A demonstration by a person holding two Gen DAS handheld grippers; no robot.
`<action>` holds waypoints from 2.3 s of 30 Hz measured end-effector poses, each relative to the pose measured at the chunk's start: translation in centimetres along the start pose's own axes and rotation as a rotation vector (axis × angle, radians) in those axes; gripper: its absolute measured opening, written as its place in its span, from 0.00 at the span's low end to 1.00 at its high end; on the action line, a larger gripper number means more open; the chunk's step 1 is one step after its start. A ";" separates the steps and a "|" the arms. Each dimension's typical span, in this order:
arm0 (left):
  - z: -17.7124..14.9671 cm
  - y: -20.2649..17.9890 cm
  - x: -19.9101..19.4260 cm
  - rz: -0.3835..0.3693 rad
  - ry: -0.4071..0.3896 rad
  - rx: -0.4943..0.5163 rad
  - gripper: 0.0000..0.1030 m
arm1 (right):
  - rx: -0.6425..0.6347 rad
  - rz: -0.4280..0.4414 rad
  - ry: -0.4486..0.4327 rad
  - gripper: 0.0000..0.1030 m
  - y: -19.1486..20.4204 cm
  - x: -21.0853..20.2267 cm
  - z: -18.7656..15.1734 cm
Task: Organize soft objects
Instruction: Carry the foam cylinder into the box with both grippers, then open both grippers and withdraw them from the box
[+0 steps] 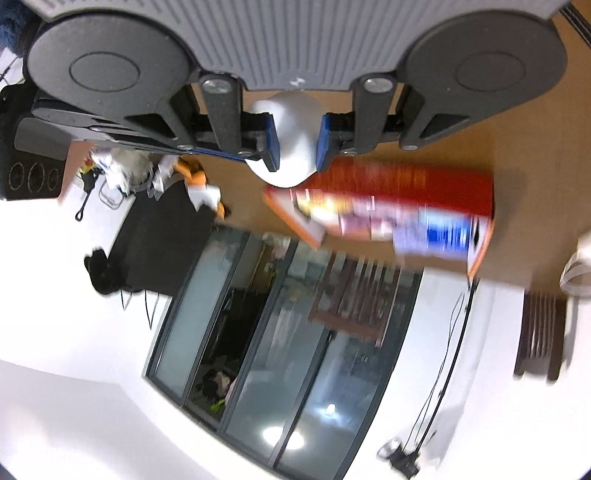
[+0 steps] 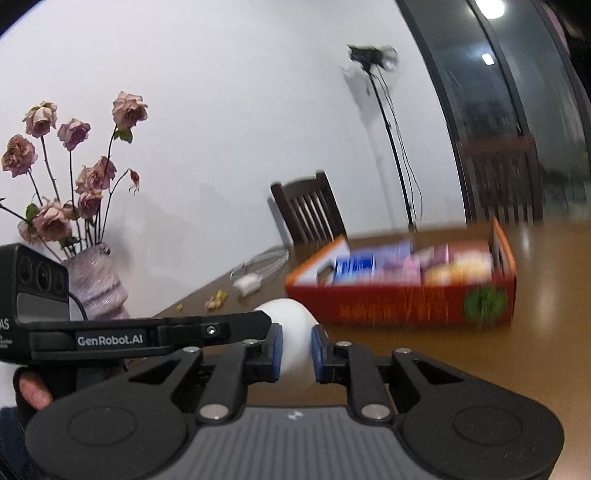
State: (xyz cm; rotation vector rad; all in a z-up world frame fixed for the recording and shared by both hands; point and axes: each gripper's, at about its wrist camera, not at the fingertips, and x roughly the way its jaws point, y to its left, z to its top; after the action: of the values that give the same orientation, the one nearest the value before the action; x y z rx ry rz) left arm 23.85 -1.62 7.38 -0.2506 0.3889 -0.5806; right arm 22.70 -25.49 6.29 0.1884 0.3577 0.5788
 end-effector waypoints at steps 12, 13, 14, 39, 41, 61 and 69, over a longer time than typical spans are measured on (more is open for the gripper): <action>12.7 8.8 16.4 0.127 0.011 0.001 0.21 | 0.032 0.027 0.061 0.16 -8.6 18.7 14.9; 13.0 9.8 17.9 0.149 0.029 0.004 0.21 | 0.035 0.012 0.085 0.16 -9.3 20.7 15.4; 13.2 10.7 19.4 0.164 0.050 -0.009 0.21 | 0.035 0.000 0.106 0.16 -9.9 22.5 15.7; 11.4 14.9 29.6 0.277 0.480 0.052 0.35 | 0.413 0.056 0.551 0.18 -19.9 36.1 11.2; 11.9 15.1 29.1 0.260 0.488 0.004 0.43 | 0.378 0.012 0.523 0.23 -19.3 35.2 11.8; 13.8 4.1 11.2 0.408 -0.041 0.315 1.00 | -0.147 -0.514 0.026 0.97 -10.0 12.7 15.3; 11.1 2.3 7.7 0.425 -0.156 0.268 1.00 | -0.107 -0.513 -0.108 1.00 -8.0 9.4 11.9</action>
State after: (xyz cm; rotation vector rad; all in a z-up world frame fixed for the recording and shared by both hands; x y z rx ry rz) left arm 35.52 -2.86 14.36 0.0470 0.2002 -0.1880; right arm 38.56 -27.66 12.42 0.0207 0.2550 0.0799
